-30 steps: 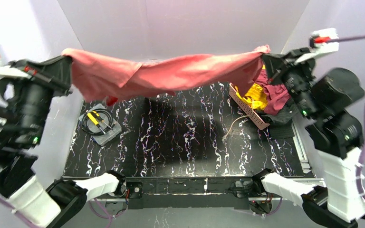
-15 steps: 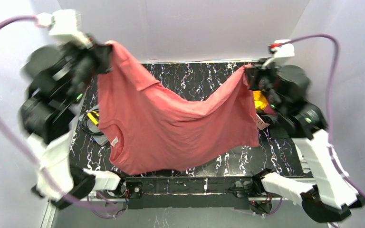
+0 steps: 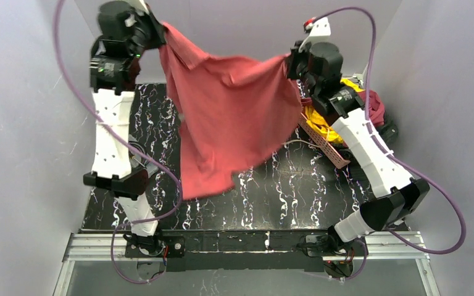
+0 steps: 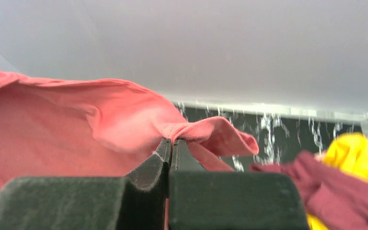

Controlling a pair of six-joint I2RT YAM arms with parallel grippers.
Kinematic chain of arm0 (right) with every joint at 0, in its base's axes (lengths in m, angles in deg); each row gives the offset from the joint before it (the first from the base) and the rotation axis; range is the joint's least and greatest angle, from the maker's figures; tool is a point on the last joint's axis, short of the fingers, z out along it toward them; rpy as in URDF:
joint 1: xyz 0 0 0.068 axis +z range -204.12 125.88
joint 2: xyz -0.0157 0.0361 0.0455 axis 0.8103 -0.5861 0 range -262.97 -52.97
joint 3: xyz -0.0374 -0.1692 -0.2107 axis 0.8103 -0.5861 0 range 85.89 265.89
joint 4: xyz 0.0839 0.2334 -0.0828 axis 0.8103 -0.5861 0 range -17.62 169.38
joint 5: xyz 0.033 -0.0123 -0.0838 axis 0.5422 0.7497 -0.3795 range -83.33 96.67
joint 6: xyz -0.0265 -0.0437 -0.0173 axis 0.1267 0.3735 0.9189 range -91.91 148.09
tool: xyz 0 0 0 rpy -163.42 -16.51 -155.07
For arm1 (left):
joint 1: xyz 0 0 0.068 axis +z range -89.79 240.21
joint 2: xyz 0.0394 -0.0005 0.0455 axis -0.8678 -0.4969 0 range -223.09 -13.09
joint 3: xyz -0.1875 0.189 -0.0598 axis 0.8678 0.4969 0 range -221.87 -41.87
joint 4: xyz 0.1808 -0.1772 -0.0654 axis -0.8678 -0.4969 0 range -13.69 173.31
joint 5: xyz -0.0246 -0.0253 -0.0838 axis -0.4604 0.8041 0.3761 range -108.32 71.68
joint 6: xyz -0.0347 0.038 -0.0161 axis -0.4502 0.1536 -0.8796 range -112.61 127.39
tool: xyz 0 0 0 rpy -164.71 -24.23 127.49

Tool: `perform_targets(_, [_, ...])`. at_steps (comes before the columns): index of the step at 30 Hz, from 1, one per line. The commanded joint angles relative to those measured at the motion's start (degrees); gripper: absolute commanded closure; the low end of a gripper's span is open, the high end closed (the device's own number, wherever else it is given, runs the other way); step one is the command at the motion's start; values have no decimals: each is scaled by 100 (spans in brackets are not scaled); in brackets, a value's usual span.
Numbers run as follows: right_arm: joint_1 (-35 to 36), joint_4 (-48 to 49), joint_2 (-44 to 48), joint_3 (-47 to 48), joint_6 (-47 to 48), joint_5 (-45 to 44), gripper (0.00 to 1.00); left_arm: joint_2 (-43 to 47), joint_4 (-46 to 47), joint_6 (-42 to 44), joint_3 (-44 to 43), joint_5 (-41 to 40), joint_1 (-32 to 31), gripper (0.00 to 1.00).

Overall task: Fold and stack the mixed laundry pile
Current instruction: Flatten out the T-shirt at the center of the board.

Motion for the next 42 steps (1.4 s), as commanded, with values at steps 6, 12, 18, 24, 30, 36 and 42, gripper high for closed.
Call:
perform_targets(6, [-231, 2002, 982, -196, 497, 1213, 99, 2100, 2237, -57, 269, 1597, 167, 100])
perform_targets(12, [-227, 1866, 2667, -3177, -236, 1390, 99, 4935, 2127, -704, 4847, 1804, 167, 100])
perform_targets(18, [-220, 169, 4673, -5883, -1956, 1376, 86, 7280, 39, -2201, 8437, 2384, 158, 100])
perform_targets(24, [-227, -1518, 5760, -6088, -2493, 1366, 3, 8544, -2370, -2510, 9498, 2884, 158, 29])
perform_targets(30, [-224, -1728, 4984, -5498, -2127, 1544, 1, 8569, -2559, -2649, 9502, 2554, 158, 14])
perform_targets(36, [-213, -1499, 3844, -5553, -1891, 2166, 18, 8099, -2301, -2814, 10070, 2151, 158, 17])
perform_targets(42, [-168, -1218, 3726, -5894, -2187, 2013, 23, 8129, -2434, -3164, 10604, 1092, 158, 23])
